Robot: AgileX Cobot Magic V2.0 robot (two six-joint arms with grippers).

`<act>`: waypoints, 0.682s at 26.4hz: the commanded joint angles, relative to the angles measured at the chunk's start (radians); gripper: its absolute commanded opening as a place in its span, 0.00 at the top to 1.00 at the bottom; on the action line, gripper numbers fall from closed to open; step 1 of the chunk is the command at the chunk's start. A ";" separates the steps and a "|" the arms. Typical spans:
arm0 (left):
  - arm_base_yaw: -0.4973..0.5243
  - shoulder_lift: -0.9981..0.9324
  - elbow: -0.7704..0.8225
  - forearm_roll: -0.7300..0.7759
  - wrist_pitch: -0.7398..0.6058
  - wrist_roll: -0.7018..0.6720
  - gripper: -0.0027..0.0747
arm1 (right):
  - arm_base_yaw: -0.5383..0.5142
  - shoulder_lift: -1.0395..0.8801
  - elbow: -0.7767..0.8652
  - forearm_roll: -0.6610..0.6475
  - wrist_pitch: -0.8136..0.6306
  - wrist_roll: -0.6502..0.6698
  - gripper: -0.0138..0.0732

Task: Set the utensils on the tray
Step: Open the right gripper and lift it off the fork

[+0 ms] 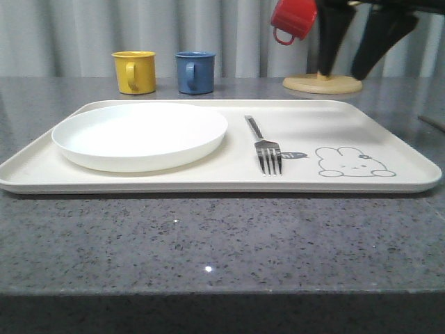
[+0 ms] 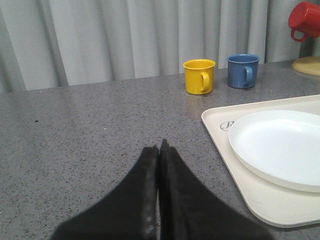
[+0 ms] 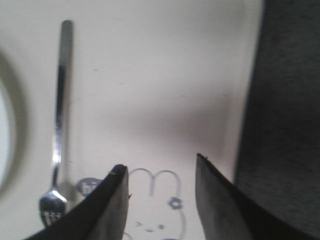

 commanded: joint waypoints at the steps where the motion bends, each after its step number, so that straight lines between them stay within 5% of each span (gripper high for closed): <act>1: 0.002 0.010 -0.028 -0.011 -0.085 -0.009 0.99 | -0.089 -0.073 -0.035 -0.014 0.035 -0.086 0.44; 8: 0.002 0.010 -0.028 -0.011 -0.085 -0.009 0.99 | -0.316 -0.080 -0.033 -0.013 0.105 -0.254 0.44; 18: 0.002 0.010 -0.028 -0.011 -0.085 -0.009 0.99 | -0.381 -0.004 -0.005 0.021 0.101 -0.320 0.44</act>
